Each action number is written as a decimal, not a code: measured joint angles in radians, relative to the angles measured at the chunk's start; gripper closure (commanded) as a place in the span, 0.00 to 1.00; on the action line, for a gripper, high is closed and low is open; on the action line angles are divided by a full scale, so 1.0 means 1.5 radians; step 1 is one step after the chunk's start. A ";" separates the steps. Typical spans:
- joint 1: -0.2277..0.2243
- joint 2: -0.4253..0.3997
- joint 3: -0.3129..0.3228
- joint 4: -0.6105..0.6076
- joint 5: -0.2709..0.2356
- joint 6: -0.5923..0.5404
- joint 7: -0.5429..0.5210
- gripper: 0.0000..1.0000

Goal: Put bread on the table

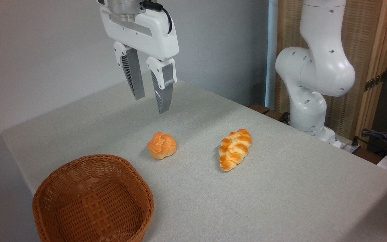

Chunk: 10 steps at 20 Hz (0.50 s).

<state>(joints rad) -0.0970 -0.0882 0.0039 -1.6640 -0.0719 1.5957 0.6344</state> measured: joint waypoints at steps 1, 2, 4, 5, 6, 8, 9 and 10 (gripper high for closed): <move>0.000 0.001 0.000 0.001 0.001 0.000 0.000 0.00; 0.000 0.002 0.001 0.001 0.001 0.000 0.000 0.00; 0.000 0.005 0.001 0.002 0.002 0.000 0.000 0.00; 0.000 0.006 0.001 0.002 0.002 0.000 0.000 0.00; 0.000 0.007 0.001 0.003 0.002 0.000 0.000 0.00; 0.001 0.009 0.002 0.008 0.003 0.000 0.000 0.00; 0.002 0.011 0.002 0.011 0.003 0.000 0.000 0.00; 0.002 0.012 0.002 0.013 0.003 0.000 0.000 0.00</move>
<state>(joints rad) -0.0936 -0.0696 0.0075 -1.6441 -0.0676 1.5958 0.6348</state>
